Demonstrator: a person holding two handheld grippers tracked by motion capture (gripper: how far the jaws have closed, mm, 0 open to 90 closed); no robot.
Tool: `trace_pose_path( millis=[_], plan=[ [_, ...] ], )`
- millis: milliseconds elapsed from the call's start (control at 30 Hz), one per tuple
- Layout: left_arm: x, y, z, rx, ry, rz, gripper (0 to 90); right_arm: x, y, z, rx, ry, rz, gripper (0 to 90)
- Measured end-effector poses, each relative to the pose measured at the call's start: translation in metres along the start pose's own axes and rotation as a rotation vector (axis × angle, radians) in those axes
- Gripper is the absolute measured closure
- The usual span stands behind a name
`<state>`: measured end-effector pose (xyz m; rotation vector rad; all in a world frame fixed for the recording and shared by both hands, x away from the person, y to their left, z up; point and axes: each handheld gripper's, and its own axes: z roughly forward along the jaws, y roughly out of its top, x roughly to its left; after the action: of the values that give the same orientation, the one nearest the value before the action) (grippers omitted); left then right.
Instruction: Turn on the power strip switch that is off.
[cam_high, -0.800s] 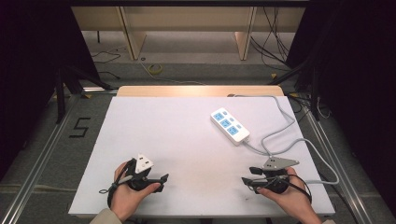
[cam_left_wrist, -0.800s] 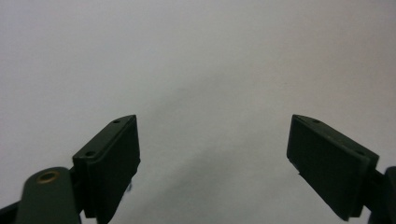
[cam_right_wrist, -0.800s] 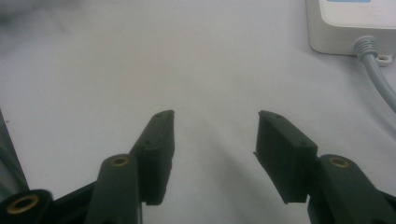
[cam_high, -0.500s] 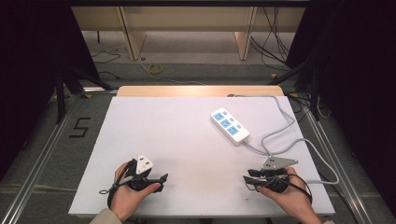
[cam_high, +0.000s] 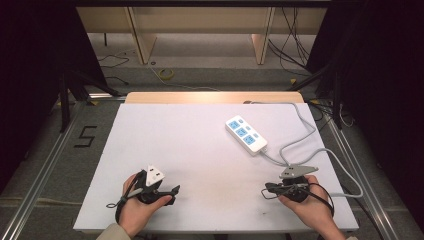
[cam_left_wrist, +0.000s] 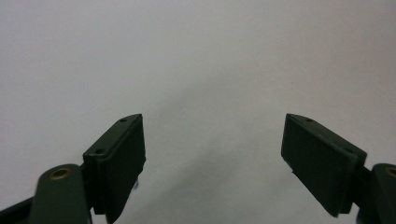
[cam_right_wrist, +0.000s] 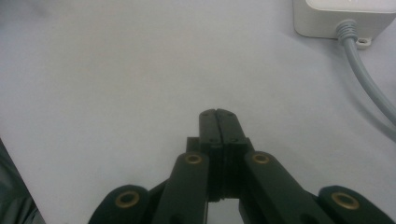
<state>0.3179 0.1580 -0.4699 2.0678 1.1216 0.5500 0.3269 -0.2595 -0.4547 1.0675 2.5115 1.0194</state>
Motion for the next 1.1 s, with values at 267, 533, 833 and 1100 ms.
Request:
trace_pose_path(
  millis=[267,533,833,1100],
  plan=[
    [0.0,0.0,0.0,0.0,0.007,0.007,21.2,0.0,0.006,0.0,0.005,-0.012,0.011,90.0],
    [0.001,0.0,0.0,0.003,0.008,0.007,21.0,0.0,0.011,0.002,0.021,-0.021,-0.001,90.0],
    [0.001,0.0,0.0,0.003,0.014,0.005,21.0,0.0,0.015,0.004,0.021,-0.032,-0.012,90.0],
    [0.001,0.0,0.0,-0.001,0.016,0.003,21.0,-0.001,0.02,0.003,0.023,-0.036,-0.002,90.0]
  ],
)
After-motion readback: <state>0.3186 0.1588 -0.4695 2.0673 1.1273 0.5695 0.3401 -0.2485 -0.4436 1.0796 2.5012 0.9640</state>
